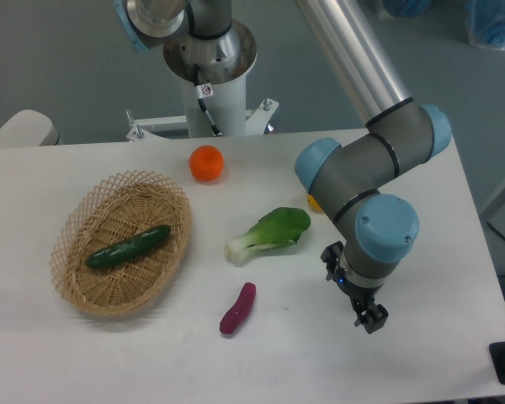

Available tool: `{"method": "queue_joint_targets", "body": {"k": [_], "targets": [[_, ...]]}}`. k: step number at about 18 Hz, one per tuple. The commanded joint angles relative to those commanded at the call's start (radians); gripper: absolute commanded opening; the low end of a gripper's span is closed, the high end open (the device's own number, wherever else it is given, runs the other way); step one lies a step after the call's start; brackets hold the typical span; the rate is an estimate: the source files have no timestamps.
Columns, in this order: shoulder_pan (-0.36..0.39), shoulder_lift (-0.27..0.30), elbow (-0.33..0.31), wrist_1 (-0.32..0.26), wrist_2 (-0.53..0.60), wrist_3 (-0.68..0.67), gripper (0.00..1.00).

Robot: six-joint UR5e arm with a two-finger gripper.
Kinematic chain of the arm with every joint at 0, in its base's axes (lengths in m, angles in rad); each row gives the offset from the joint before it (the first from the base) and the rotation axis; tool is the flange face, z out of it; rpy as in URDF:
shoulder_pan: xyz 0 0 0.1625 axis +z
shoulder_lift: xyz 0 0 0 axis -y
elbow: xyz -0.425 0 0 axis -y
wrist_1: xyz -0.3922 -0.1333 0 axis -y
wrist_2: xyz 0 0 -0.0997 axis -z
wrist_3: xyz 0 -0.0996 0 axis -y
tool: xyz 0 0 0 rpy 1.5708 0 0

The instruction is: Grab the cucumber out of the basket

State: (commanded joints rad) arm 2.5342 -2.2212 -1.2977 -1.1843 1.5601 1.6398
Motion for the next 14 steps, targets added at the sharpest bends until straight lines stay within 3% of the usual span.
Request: {"method": "queue_joint_targets", "body": {"k": [8, 14], "targets": [[-0.061, 0.049, -0.049, -0.011, -0.021, -0.084, 1.0], [-0.133, 0.195, -0.222, -0.015, -0.026, -0.146, 1.0]]}}
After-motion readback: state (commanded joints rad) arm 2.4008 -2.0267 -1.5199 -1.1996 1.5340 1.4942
